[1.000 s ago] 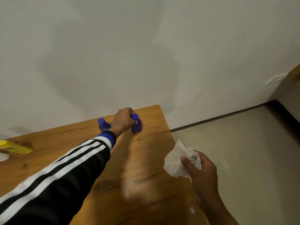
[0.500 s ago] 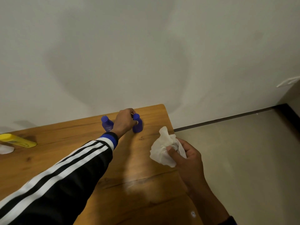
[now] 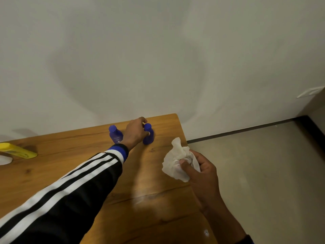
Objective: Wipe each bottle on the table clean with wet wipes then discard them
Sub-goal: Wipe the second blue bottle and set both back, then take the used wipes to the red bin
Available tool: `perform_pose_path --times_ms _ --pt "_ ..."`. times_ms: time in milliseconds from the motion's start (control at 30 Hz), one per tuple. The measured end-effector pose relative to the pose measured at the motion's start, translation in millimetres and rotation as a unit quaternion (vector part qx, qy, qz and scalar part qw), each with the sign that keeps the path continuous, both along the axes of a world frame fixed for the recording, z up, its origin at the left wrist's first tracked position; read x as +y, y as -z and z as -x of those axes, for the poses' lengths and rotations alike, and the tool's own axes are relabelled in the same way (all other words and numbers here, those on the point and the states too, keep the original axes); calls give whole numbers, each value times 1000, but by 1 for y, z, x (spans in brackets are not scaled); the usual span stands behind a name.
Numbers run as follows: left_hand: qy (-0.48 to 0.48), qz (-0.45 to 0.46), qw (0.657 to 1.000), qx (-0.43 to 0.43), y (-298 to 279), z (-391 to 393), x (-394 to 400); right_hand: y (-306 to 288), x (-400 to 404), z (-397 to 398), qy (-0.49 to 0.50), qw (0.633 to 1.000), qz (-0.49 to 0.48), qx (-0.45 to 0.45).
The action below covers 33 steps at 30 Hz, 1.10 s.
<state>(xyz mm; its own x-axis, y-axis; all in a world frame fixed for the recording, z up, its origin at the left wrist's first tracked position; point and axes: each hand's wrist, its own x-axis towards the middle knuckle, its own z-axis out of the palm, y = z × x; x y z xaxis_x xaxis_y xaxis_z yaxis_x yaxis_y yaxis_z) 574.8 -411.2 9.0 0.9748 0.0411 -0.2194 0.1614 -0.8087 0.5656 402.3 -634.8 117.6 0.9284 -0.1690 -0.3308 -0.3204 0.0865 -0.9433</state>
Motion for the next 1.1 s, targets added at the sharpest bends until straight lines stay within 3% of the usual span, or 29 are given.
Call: perform_pose_path --times_ms 333,500,600,667,767,833,967,1100 --pt "4 -9 1000 6 -5 13 5 -8 1 4 -6 1000 -6 -4" --pt "-57 60 996 -23 -44 49 -2 -11 -2 12 -24 999 25 0" --pt "-99 230 968 -30 -75 106 -11 -13 -3 18 -101 995 25 3" --pt "-65 387 919 44 -94 149 -15 -17 1 24 -186 982 16 9" --pt "4 506 856 108 -107 202 -17 -24 15 31 -243 970 18 3" --pt "-19 545 831 109 -112 228 -13 -29 25 34 -222 975 30 -5" --pt "-113 516 843 100 -126 261 12 -36 40 36 -193 981 32 12" --pt "-188 536 822 44 -144 300 38 -44 54 48 -230 973 11 22"
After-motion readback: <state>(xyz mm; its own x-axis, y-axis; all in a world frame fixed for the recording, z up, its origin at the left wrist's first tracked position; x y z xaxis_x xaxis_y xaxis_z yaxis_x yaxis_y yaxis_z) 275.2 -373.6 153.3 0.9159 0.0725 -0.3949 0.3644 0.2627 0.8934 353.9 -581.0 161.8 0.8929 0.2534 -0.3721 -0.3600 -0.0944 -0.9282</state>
